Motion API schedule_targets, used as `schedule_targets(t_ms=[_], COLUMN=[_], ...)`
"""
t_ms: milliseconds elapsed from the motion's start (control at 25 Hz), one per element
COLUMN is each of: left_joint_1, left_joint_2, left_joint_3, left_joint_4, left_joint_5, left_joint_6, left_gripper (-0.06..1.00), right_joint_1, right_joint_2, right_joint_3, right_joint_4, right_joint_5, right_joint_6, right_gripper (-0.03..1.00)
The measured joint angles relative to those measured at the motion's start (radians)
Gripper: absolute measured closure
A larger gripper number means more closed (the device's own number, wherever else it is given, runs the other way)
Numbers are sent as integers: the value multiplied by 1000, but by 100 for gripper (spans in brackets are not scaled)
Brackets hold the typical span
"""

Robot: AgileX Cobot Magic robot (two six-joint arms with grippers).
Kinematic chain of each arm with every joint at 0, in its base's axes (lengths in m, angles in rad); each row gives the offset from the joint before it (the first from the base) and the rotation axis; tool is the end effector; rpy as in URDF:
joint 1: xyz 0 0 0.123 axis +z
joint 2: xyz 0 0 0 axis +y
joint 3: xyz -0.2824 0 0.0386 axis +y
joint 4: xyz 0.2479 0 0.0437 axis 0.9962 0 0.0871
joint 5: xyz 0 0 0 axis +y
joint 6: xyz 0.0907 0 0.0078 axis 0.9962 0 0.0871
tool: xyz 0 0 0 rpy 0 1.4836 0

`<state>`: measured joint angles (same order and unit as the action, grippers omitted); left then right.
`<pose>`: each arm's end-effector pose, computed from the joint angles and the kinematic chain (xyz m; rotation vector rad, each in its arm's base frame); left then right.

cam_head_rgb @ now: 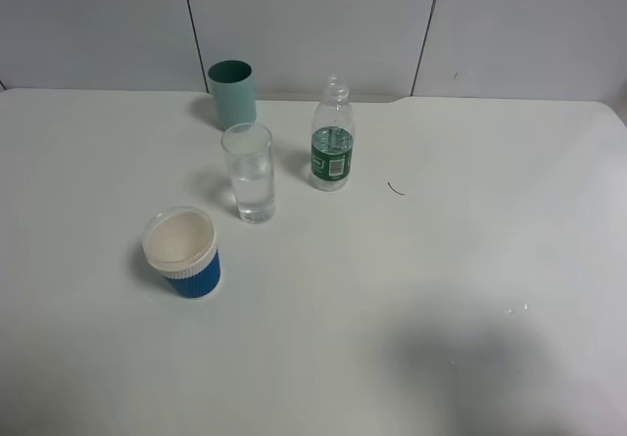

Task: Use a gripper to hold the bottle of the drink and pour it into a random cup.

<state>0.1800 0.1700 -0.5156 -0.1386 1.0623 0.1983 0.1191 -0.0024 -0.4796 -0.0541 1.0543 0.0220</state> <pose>0.0215 -0.0073 0.2809 0.0136 2.1912 0.0421 -0.0022 -0.0046 0.2721 -0.0980 2.0524 0.0226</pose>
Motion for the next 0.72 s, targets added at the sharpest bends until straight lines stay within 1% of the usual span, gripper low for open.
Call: schedule_targets(t_ms=[720], left_joint_1=[0], left_joint_2=[0], left_joint_3=[0], left_joint_4=[0], left_joint_5=[0], left_joint_6=[0], left_gripper=[-5], right_joint_1=[0], right_joint_2=[0], right_joint_3=[0], right_joint_4=[0], right_joint_5=[0], right_joint_6=[0], right_gripper=[5])
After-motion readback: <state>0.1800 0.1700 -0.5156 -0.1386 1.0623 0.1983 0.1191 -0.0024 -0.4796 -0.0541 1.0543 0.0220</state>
